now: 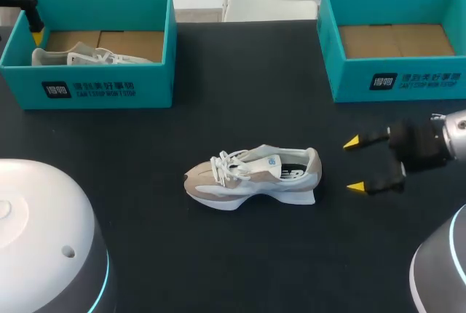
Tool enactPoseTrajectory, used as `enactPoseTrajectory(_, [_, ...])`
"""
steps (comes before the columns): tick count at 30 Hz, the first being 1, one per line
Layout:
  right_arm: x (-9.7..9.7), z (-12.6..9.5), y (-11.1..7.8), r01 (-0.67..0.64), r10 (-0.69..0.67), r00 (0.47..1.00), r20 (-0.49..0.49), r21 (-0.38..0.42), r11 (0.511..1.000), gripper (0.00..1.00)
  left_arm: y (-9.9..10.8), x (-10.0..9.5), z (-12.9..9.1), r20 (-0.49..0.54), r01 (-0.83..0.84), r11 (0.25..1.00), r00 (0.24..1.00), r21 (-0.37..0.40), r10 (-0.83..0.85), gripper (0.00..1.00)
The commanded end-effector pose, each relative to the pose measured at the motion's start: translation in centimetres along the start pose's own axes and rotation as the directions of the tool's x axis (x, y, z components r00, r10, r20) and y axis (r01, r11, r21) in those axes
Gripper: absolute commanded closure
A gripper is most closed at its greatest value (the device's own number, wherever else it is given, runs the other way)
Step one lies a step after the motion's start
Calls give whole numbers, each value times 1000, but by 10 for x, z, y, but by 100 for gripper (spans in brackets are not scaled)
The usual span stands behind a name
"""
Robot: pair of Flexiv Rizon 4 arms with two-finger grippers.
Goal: Take the shoe out of the shoebox, open the shoe tongue, remove and reinsert the insole, then place the shoe into the shoebox
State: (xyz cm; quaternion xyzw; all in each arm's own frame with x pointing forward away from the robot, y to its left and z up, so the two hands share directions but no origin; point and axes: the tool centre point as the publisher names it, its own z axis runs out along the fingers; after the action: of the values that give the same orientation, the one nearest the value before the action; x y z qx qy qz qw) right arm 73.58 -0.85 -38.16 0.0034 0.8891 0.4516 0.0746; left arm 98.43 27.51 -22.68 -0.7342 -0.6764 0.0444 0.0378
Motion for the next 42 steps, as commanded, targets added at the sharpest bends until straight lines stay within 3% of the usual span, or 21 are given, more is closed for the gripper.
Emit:
enactPoseTrajectory(1, [-16, 23, 0, -7, 7, 1000, -29, -1, 1000, 0, -1, 0, 0, -1, -1, 1000, 1000, -3, 1, 0])
enactPoseTrajectory(13, [-5, 64, 7, -15, 13, 998, -54, -26, 1000, 0, -1, 0, 0, -1, -1, 1000, 1000, -3, 1, 0])
enactPoseTrajectory(28, [8, 87, 27, -33, 32, 999, -19, -47, 998, 0, -1, 0, 0, -1, -1, 1000, 1000, -3, 1, 0])
enactPoseTrajectory(37, [10, 83, 25, -48, 48, 999, -4, -41, 998, 0, -1, 0, 0, -1, -1, 1000, 1000, -3, 1, 0])
enactPoseTrajectory(42, [10, 75, 34, -59, 58, 998, -15, -52, 997, 0, -1, 0, 0, -1, -1, 1000, 1000, -3, 1, 0])
